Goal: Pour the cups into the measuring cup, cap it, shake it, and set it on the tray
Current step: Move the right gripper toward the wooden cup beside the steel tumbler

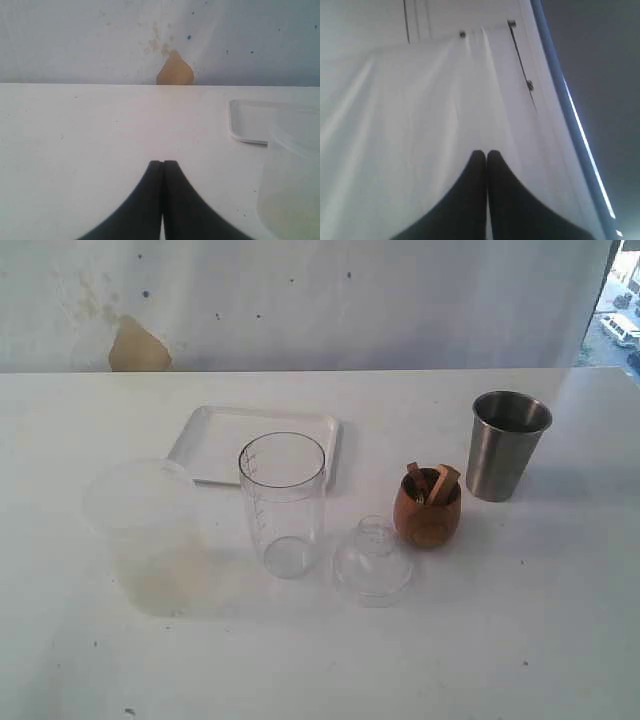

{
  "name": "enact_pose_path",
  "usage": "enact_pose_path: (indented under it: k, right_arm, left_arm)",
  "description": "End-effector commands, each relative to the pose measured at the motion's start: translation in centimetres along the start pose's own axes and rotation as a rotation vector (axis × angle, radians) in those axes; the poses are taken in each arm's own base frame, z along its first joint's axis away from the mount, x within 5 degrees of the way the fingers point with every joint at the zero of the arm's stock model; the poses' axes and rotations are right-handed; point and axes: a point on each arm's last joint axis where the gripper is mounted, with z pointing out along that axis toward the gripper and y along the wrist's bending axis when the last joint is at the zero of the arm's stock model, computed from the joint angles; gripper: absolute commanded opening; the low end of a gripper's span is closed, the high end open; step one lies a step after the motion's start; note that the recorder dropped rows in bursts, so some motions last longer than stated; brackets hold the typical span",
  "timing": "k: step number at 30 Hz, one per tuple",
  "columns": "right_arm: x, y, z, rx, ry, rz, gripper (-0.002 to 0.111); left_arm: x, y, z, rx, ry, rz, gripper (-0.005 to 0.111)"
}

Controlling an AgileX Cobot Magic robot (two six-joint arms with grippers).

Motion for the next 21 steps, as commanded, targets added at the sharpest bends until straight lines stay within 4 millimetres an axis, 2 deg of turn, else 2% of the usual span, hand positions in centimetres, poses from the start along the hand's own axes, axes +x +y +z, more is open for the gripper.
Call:
enact_pose_path:
  k: [1,3,5,8,9,10,11,12,16,18,21]
  right_arm:
    - [-2.0,1.3,0.5,-0.117,-0.089,0.011,0.000]
    - [-3.0,1.9,1.0,-0.148,-0.075,-0.048,0.006]
    - [-3.8,2.2,2.2,-0.155,-0.029,-0.034,0.020]
    - [-4.2,2.3,3.9,-0.142,0.059,0.025,0.050]
    - [-3.8,2.1,5.1,-0.115,0.143,0.046,0.072]
    - [-3.4,2.0,5.6,-0.111,0.178,0.034,0.078]
    - [-2.2,1.9,6.3,-0.116,0.264,0.006,0.088]
    - [-1.5,1.8,6.7,-0.124,0.304,0.009,0.089]
    - [2.7,3.1,8.0,-0.354,0.537,0.038,0.089]
    - [6.6,2.4,8.8,-0.363,0.717,0.065,0.089]
    - [11.0,2.5,9.3,-0.509,0.812,0.112,0.089]
  left_arm:
    - [-0.1,0.0,0.0,0.001,0.000,-0.011,0.103]
    - [-0.1,0.0,0.0,0.001,0.000,-0.011,0.103]
    - [-0.1,0.0,0.0,0.001,0.000,-0.011,0.103]
    - [-0.1,0.0,0.0,0.001,0.000,-0.011,0.103]
    - [-0.1,0.0,0.0,0.001,0.000,-0.011,0.103]
    - [-0.1,0.0,0.0,0.001,0.000,-0.011,0.103]
    - [-0.1,0.0,0.0,0.001,0.000,-0.011,0.103]
    - [-0.1,0.0,0.0,0.001,0.000,-0.011,0.103]
    - [-0.1,0.0,0.0,0.001,0.000,-0.011,0.103]
    - [-0.1,0.0,0.0,0.001,0.000,-0.011,0.103]
    - [-0.1,0.0,0.0,0.001,0.000,-0.011,0.103]
